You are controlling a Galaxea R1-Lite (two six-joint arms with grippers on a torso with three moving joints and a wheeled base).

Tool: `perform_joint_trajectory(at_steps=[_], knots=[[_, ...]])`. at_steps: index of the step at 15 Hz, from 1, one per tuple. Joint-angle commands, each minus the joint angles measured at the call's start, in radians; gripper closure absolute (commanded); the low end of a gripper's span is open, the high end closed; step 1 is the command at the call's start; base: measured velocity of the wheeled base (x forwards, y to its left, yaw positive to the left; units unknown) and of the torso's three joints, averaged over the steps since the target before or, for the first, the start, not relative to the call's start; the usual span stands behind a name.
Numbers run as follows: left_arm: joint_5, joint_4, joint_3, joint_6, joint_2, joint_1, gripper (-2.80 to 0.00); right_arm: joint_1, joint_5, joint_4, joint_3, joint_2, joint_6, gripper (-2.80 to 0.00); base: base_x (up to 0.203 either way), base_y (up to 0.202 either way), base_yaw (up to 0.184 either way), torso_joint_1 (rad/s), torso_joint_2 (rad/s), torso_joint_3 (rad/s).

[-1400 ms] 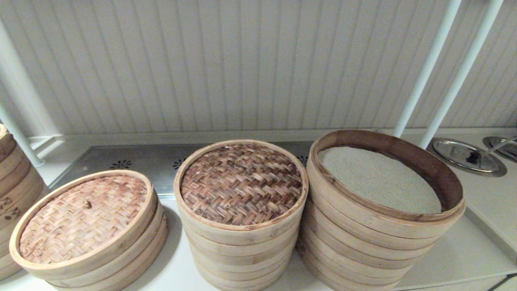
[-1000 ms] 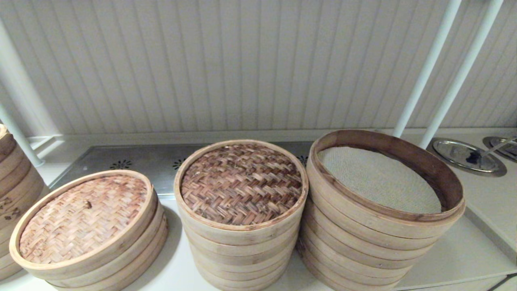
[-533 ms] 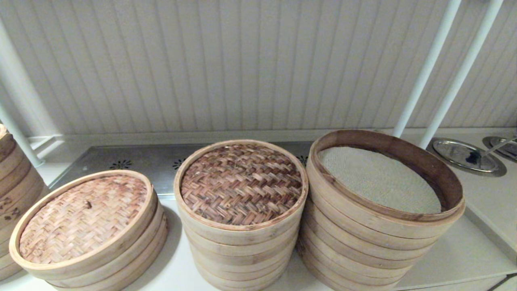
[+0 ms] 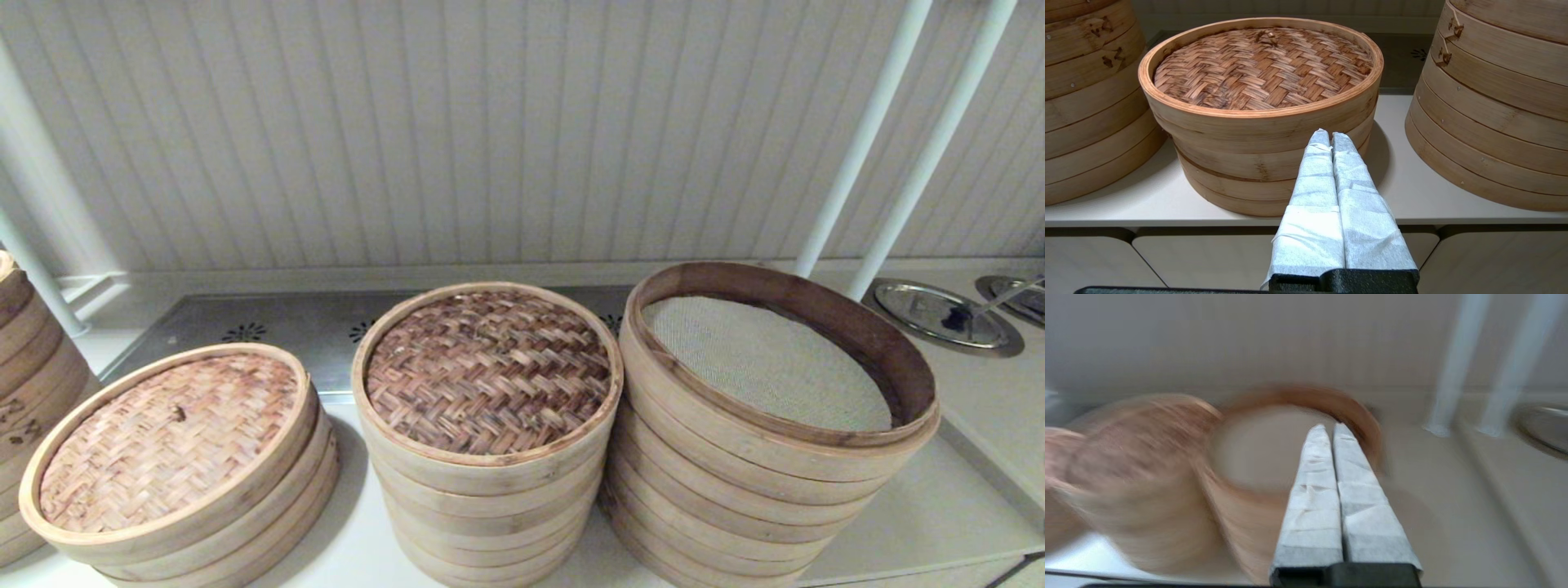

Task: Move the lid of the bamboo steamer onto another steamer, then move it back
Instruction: Pick up the steamer

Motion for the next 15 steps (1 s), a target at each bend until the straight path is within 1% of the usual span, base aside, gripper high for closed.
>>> perform_joint_trajectory(at_steps=[1,3,5,6,8,10,12,15], knots=[[0.000,0.000,0.000,0.000,0.000,0.000,0.00,0.065,0.021,0.005,-0.168,0.282,0.037,0.00,0.000,0.000,0.000,0.000,0.00,0.000],[0.000,0.000,0.000,0.000,0.000,0.000,0.00,0.132,0.033,0.006,-0.260,0.416,0.064,0.00,0.000,0.000,0.000,0.000,0.00,0.000],[0.000,0.000,-0.001,0.000,0.001,0.000,0.00,0.228,0.037,0.002,-0.307,0.510,0.077,0.00,0.000,0.000,0.000,0.000,0.00,0.000],[0.000,0.000,0.000,0.000,0.000,0.000,0.00,0.252,0.033,0.004,-0.320,0.530,0.078,0.00,0.000,0.000,0.000,0.000,0.00,0.000],[0.000,0.000,0.000,0.000,0.000,0.000,0.00,0.254,0.020,0.007,-0.368,0.572,0.070,0.00,0.000,0.000,0.000,0.000,0.00,0.000],[0.000,0.000,0.000,0.000,0.001,0.000,0.00,0.263,0.026,-0.002,-0.343,0.575,0.064,0.00,0.000,0.000,0.000,0.000,0.00,0.000],[0.000,0.000,0.000,0.000,0.000,0.000,0.00,0.334,0.024,-0.024,-0.326,0.577,0.066,0.00,0.000,0.000,0.000,0.000,0.00,0.000],[0.000,0.000,0.000,0.000,0.001,0.000,0.00,0.441,0.012,-0.028,-0.408,0.644,0.077,0.00,0.000,0.000,0.000,0.000,0.00,0.000]])
